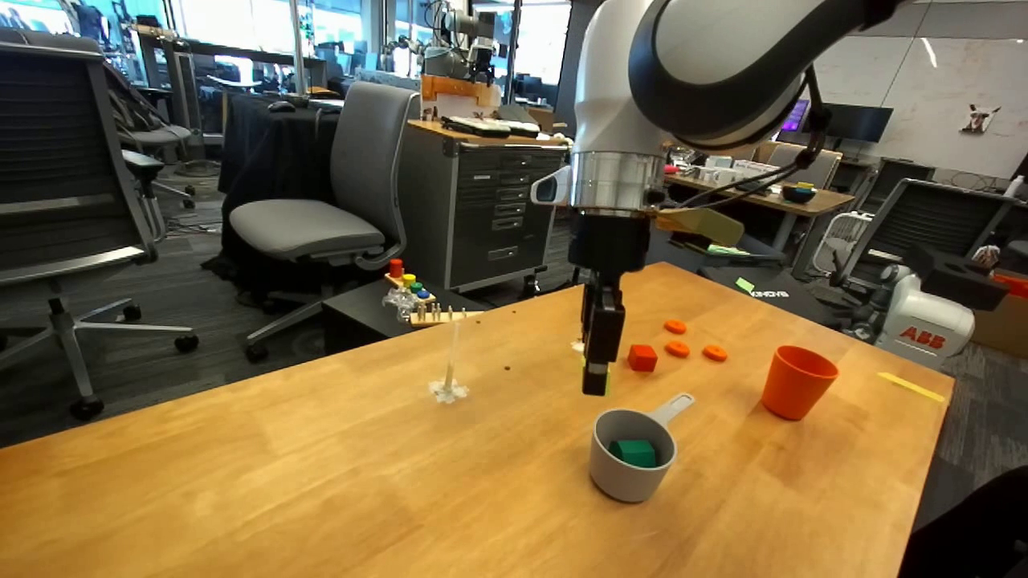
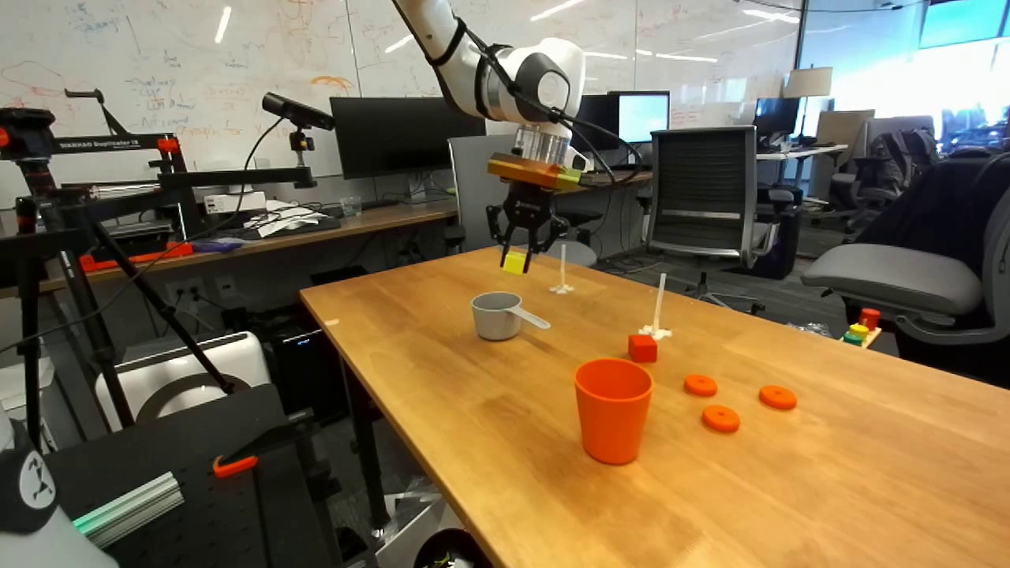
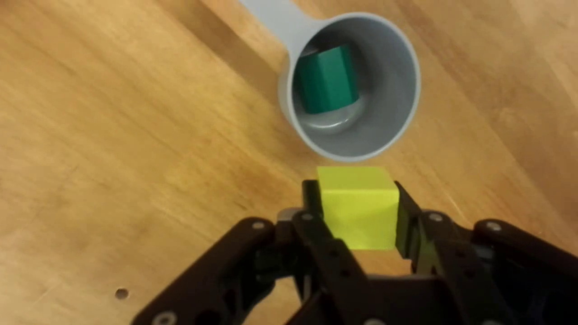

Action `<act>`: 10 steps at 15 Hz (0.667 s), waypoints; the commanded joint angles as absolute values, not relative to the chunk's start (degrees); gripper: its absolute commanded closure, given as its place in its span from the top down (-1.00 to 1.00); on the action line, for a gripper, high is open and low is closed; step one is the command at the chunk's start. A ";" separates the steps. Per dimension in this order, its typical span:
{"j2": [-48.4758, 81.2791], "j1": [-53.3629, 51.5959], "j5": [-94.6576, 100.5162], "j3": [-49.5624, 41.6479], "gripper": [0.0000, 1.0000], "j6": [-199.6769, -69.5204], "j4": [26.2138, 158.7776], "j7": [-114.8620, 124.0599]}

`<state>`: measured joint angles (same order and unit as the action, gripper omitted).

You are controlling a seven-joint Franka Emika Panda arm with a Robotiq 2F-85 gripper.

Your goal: Place the green, yellow and orange blocks inside the grey measuring cup

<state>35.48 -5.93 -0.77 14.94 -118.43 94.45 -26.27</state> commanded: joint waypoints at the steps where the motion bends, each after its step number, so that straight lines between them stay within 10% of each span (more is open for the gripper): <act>1: 30.28 -5.30 -4.49 15.55 -0.72 -119.74 102.94 -25.47; 3: 29.00 -5.75 -4.71 15.08 -0.72 -120.32 105.59 -24.67; 5: 28.35 -6.00 -4.31 14.68 0.28 -120.69 107.27 -24.07; 10: 27.54 -7.74 3.36 10.91 0.87 -126.79 109.05 -20.36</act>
<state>30.36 -5.97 -1.31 13.89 -122.99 106.58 -23.29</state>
